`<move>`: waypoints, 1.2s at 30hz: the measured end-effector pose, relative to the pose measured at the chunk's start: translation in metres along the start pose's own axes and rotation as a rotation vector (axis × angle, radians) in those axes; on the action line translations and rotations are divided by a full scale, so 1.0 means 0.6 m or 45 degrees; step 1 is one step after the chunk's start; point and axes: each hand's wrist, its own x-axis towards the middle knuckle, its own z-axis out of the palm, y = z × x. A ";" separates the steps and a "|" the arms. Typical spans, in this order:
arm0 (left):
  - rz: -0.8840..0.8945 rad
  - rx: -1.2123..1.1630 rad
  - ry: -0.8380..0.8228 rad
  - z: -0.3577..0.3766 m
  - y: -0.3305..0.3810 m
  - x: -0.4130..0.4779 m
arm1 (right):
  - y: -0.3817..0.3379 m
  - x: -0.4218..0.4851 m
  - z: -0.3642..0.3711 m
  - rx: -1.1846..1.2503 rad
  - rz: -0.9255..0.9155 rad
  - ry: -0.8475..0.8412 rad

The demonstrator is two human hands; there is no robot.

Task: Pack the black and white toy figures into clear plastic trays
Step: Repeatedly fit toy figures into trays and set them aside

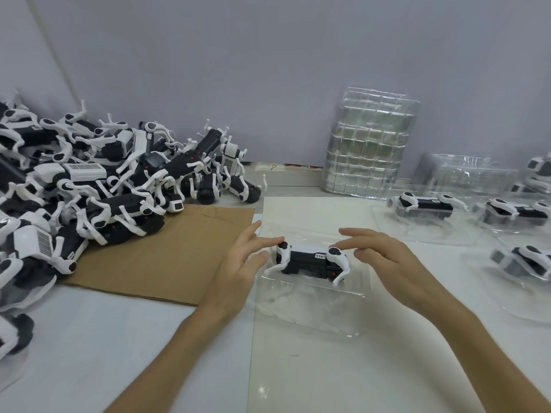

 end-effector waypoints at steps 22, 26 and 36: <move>-0.036 -0.289 0.208 0.018 0.015 -0.007 | -0.009 0.004 -0.002 0.481 0.053 0.075; -0.088 -0.282 0.217 0.019 0.005 -0.006 | -0.007 0.002 -0.007 0.442 0.040 0.043; -0.051 -0.267 0.307 0.014 0.008 -0.005 | 0.009 0.009 0.014 0.355 0.036 0.210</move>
